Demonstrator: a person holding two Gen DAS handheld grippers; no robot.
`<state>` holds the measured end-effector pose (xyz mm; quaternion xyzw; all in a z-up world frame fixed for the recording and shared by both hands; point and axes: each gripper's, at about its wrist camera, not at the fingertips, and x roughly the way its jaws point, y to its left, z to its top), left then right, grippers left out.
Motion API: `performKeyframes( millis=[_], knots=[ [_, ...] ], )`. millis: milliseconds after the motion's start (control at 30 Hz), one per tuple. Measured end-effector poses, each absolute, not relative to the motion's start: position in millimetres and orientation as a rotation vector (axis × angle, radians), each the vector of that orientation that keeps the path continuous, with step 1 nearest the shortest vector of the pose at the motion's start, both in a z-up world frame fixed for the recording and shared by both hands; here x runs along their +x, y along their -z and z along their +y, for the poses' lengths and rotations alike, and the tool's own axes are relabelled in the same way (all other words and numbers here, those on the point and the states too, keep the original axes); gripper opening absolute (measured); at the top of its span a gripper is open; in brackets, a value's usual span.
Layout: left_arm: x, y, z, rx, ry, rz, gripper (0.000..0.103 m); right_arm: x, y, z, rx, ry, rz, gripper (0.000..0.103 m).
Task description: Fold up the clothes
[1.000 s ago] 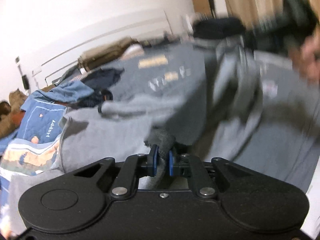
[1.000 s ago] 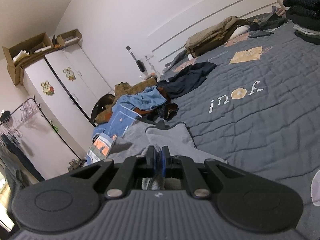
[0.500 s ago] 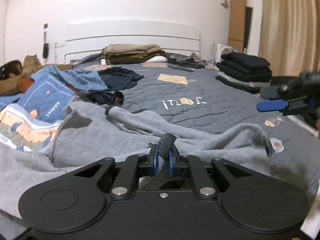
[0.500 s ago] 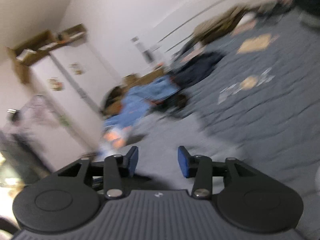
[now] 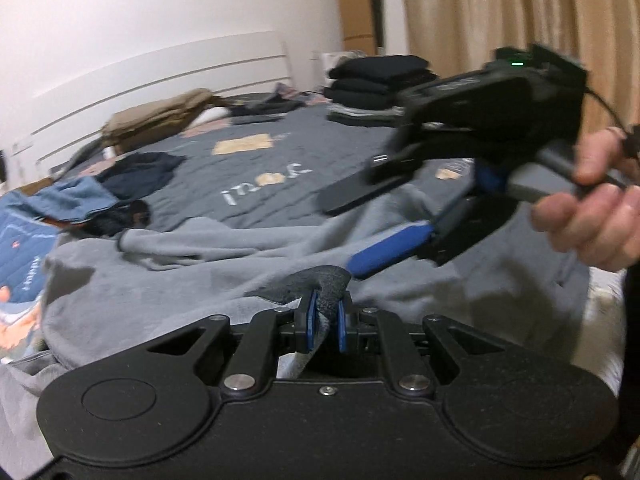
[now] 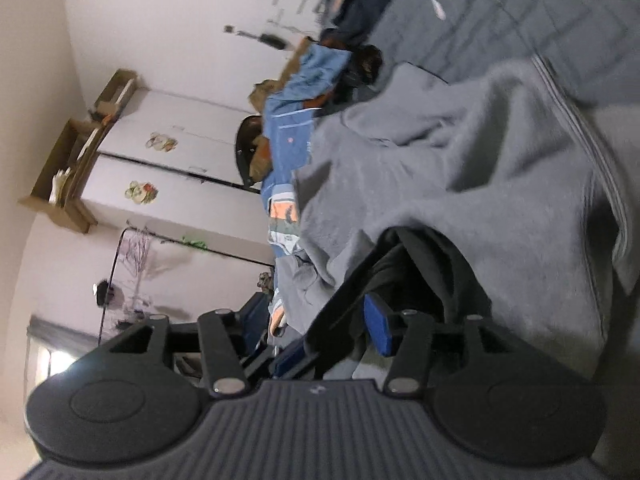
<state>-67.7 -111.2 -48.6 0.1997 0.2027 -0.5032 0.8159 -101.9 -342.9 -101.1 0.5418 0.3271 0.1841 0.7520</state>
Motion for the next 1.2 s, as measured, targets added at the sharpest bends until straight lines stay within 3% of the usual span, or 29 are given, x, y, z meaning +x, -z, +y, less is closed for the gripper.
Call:
performKeyframes(
  millis=[433,500,567,600,733,867,1200],
  knots=[
    [-81.6,57.4,-118.3,0.514,1.147,0.443,0.011,-103.5,138.0,-327.3,1.299,-0.365,0.822,0.053],
    [-84.1,59.2,-117.7,0.552,1.162,0.461,0.012,-105.1,142.8,-325.1,1.316,-0.361,0.829,0.042],
    [-85.6,58.5,-114.6,0.572,1.191,0.479,0.015,-106.7,143.4,-324.9,1.319,-0.359,0.818,0.010],
    [-85.7,56.5,-111.6,0.571,1.215,0.488,0.018,-107.1,142.8,-325.5,1.313,-0.347,0.817,0.007],
    [-78.2,36.9,-92.8,0.428,1.335,0.508,0.022,-108.9,142.2,-331.8,1.282,-0.320,0.805,0.005],
    [-58.7,14.0,-74.3,0.211,1.278,0.440,0.041,-109.6,141.1,-326.3,1.226,-0.335,0.839,0.005],
    [-22.4,31.3,-88.5,0.255,1.065,0.478,0.041,-129.3,131.2,-302.3,1.090,-0.408,0.897,0.004]
  ],
)
